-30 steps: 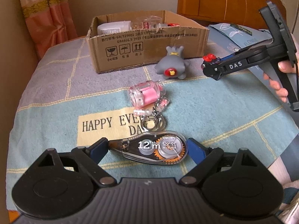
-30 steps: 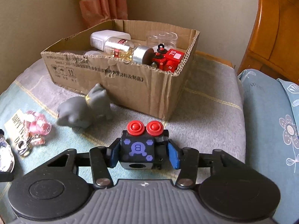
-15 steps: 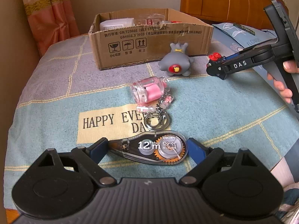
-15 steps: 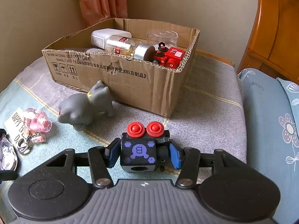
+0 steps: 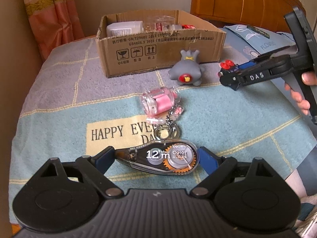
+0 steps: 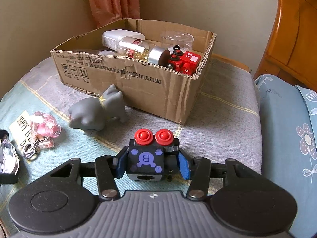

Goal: Organize rigid objects
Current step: 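Carry the tape dispenser and black cube into the cardboard box and release both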

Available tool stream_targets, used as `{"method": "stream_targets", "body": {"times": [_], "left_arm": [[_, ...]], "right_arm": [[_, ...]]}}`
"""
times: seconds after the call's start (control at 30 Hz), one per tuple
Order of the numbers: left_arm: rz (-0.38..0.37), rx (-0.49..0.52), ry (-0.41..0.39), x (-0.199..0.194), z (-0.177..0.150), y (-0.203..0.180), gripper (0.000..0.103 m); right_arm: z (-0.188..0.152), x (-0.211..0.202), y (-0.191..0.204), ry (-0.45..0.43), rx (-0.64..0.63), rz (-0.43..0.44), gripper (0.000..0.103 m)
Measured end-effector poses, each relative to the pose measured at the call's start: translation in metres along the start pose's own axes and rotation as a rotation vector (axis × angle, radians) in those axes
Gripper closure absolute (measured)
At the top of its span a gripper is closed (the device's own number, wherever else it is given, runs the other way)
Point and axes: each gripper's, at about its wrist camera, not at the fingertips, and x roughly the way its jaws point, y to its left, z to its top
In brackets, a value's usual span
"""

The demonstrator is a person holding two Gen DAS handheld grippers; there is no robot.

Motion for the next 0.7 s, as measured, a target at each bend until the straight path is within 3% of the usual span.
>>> {"method": "stream_targets", "body": {"times": [0.47, 0.7], "left_arm": [[0.021, 0.073, 0.009, -0.032, 0.039, 0.001, 0.014], [0.015, 0.107, 0.002, -0.045, 0.074, 0.000, 0.014]], "right_arm": [[0.006, -0.045, -0.002, -0.032, -0.062, 0.071, 0.047], [0.013, -0.074, -0.002, -0.071, -0.095, 0.110, 0.047]]}}
